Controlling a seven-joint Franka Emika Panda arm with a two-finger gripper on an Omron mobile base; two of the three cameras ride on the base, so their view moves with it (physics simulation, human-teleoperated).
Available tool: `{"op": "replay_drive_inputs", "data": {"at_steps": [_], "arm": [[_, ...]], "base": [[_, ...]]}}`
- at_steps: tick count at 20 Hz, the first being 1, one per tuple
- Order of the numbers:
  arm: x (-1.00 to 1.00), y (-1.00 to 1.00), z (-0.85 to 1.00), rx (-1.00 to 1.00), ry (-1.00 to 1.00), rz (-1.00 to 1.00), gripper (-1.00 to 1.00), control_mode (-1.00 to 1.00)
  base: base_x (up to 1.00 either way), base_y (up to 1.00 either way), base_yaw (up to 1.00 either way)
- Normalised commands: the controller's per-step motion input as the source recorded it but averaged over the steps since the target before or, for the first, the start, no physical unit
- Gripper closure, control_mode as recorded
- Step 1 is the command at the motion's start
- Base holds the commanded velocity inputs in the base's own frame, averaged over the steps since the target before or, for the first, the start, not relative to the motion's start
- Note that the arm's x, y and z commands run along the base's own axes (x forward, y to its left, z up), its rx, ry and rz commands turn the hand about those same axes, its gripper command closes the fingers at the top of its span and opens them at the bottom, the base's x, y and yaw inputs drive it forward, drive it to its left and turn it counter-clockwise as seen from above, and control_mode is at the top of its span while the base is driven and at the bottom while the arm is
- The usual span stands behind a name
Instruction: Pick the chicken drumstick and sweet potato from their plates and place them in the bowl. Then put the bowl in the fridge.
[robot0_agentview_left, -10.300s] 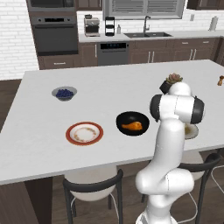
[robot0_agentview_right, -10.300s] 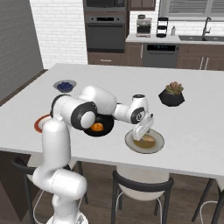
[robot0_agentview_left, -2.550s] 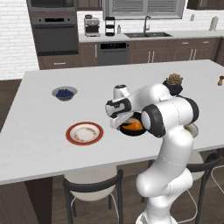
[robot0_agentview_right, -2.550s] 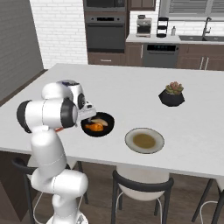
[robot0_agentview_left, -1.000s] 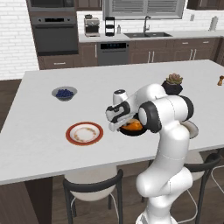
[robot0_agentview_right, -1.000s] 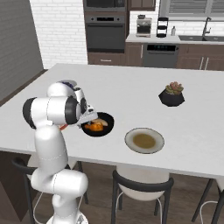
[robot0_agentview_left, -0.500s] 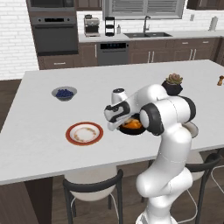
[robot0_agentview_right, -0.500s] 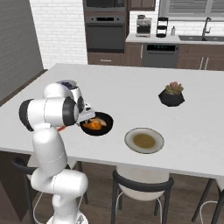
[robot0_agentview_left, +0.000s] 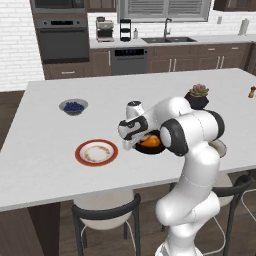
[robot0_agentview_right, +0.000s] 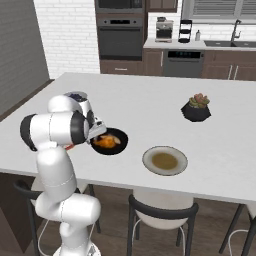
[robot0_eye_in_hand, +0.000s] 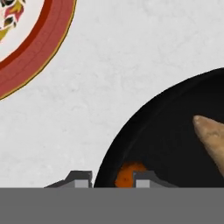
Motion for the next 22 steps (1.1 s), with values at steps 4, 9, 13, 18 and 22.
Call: {"op": "replay_drive_inputs", "data": {"at_steps": [4, 9, 13, 18, 22], "arm": [[-0.29, 0.08, 0.29, 0.01, -0.05, 0.21, 1.00, -1.00], [-0.61, 0.25, 0.53, 0.02, -0.01, 0.26, 1.00, -1.00], [-0.30, 0.19, 0.45, 0.00, -0.04, 0.23, 1.00, -1.00], [-0.53, 0.15, 0.86, 0.00, -0.11, 0.26, 1.00, -1.00], [-0.97, 0.02, 0.80, -0.03, -0.20, 0.32, 1.00, -1.00]], "base": [[0.00, 0.00, 0.00], [0.00, 0.00, 0.00], [0.00, 0.00, 0.00], [0.00, 0.00, 0.00], [0.00, 0.00, 0.00]]}}
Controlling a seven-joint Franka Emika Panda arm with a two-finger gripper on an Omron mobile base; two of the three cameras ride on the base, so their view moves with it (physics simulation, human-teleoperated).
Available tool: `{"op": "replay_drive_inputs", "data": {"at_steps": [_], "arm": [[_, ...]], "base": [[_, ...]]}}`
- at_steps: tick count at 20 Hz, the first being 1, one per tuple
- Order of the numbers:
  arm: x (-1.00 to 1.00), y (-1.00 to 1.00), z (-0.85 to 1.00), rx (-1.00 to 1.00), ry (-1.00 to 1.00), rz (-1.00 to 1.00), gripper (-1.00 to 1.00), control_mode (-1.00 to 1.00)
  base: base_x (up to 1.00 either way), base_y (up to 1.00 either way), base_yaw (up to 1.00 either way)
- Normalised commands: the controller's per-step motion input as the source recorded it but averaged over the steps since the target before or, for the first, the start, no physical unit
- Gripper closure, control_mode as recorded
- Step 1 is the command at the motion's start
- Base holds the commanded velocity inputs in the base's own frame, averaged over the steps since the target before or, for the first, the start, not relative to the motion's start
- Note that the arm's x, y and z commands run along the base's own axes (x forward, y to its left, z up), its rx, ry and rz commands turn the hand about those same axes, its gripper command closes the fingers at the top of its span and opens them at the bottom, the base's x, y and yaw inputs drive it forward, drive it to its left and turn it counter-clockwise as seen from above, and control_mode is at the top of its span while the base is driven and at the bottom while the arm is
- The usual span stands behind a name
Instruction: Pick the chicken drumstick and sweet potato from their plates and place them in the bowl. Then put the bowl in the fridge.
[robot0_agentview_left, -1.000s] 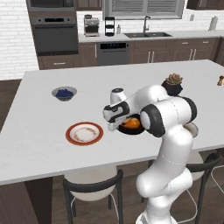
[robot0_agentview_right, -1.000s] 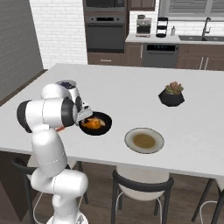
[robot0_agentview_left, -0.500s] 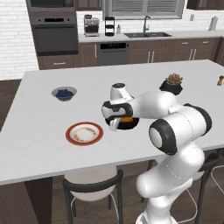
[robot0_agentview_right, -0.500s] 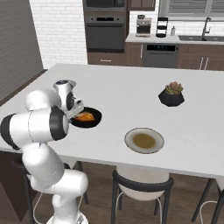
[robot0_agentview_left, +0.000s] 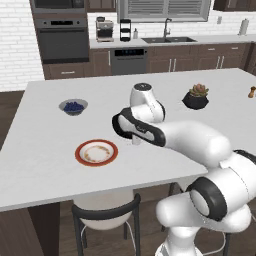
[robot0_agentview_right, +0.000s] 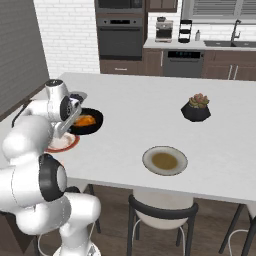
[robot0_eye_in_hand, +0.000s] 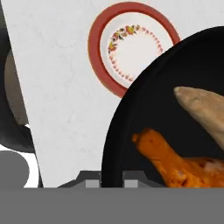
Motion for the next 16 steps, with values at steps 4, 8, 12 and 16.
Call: {"op": "replay_drive_inputs", "data": {"at_steps": [4, 8, 12, 16], "arm": [[-1.00, 0.00, 0.47, 0.00, -0.13, 0.30, 1.00, -1.00], [-1.00, -0.03, 0.21, 0.00, -0.06, 0.20, 1.00, -1.00], [-0.97, -0.33, 0.05, 0.00, -0.05, 0.06, 1.00, -1.00], [-0.79, -0.19, 0.23, -0.05, -0.02, 0.00, 1.00, -1.00]], "base": [[0.00, 0.00, 0.00], [0.00, 0.00, 0.00], [0.00, 0.00, 0.00], [0.00, 0.00, 0.00]]}}
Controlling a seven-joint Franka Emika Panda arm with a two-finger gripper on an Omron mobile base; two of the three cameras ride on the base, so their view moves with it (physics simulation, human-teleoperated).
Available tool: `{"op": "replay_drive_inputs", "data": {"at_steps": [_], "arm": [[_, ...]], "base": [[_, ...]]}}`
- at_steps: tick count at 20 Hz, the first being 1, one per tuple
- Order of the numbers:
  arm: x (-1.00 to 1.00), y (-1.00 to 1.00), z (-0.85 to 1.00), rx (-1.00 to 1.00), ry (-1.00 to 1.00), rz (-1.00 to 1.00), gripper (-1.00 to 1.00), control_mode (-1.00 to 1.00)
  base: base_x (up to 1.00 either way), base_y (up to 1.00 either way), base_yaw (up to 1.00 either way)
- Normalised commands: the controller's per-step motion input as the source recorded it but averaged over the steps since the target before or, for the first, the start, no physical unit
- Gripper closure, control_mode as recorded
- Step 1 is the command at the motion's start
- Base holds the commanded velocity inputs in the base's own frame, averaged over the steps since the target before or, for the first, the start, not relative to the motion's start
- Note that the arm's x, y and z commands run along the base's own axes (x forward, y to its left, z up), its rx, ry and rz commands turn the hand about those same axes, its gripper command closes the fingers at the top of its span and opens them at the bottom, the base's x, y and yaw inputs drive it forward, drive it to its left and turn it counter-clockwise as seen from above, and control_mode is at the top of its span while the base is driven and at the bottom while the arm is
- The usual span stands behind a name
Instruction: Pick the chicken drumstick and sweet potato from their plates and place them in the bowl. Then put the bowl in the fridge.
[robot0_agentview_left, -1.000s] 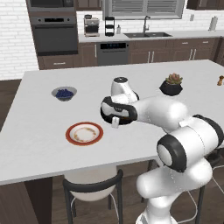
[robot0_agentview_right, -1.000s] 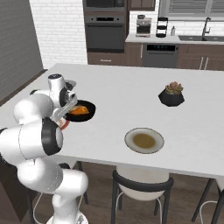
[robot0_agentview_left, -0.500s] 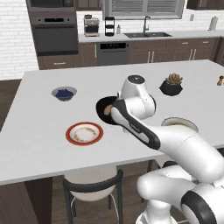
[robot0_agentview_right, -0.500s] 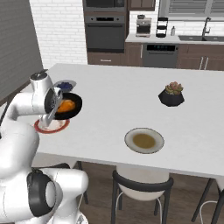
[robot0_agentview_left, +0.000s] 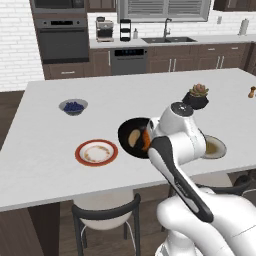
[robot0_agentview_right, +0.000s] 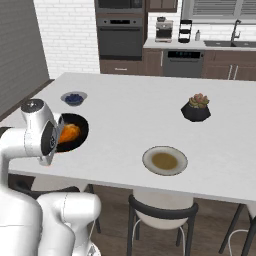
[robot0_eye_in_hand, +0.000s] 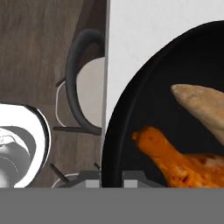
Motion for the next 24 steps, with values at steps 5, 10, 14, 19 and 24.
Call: {"op": "replay_drive_inputs", "data": {"at_steps": [5, 10, 14, 19, 24], "arm": [[-0.26, 0.00, 0.07, -0.02, -0.02, 0.00, 1.00, -1.00], [0.00, 0.00, 0.00, 0.00, 0.00, 0.00, 1.00, -1.00], [0.00, 0.00, 0.00, 0.00, 0.00, 0.00, 1.00, -1.00], [-0.11, 0.00, 0.00, 0.00, -0.01, 0.00, 1.00, 1.00], [0.00, 0.00, 0.00, 0.00, 0.00, 0.00, 1.00, 1.00]], "base": [[0.00, 0.00, 0.00], [0.00, 0.00, 0.00], [0.00, 0.00, 0.00], [-0.40, 0.00, 0.00], [-0.99, -0.10, -0.01]]}}
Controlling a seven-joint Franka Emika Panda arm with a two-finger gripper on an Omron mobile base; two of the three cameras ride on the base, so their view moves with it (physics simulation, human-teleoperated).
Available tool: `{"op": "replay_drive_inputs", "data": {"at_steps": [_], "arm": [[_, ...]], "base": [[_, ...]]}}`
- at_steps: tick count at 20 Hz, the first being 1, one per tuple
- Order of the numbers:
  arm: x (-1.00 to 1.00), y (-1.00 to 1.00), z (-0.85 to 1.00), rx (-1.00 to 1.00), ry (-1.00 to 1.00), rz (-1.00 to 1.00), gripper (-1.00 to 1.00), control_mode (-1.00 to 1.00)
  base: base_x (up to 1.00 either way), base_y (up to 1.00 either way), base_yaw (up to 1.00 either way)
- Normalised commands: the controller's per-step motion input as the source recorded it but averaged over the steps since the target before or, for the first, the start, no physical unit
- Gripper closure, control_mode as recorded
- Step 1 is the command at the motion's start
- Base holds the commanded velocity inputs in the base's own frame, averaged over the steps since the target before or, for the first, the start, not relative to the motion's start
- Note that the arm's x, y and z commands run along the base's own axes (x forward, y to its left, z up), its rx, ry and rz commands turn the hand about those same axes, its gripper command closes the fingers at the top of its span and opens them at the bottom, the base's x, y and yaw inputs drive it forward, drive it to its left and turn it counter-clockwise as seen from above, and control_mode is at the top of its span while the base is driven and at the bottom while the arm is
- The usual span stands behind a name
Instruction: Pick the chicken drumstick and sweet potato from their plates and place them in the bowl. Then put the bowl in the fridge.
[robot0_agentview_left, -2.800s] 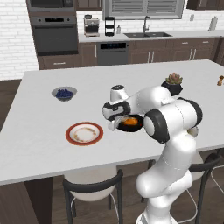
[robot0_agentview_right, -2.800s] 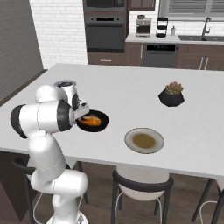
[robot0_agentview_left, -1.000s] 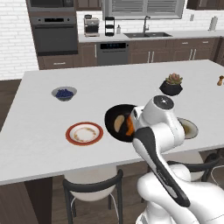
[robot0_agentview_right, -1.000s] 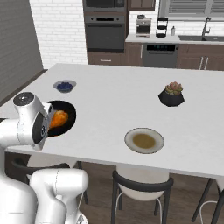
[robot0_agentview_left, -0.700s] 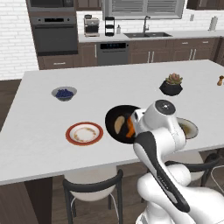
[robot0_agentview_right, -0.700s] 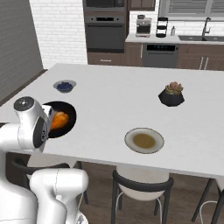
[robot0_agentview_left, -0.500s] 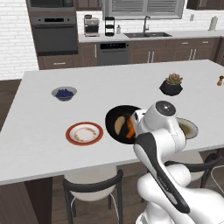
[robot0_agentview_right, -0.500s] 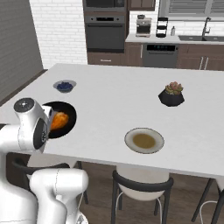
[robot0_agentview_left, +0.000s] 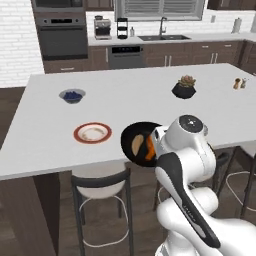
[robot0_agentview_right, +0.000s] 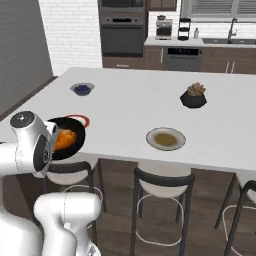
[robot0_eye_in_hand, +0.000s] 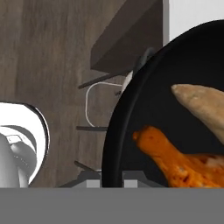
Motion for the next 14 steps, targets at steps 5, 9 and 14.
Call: {"op": "replay_drive_inputs", "data": {"at_steps": [5, 9, 14], "arm": [[0.00, 0.00, 0.00, 0.00, 0.00, 0.00, 1.00, 1.00], [0.00, 0.00, 0.00, 0.00, 0.00, 0.00, 1.00, 1.00], [0.00, 0.00, 0.00, 0.00, 0.00, 0.00, 1.00, 1.00]], "base": [[-0.50, -0.01, -0.17], [-0.02, 0.00, -0.61], [0.05, 0.00, -0.74]]}}
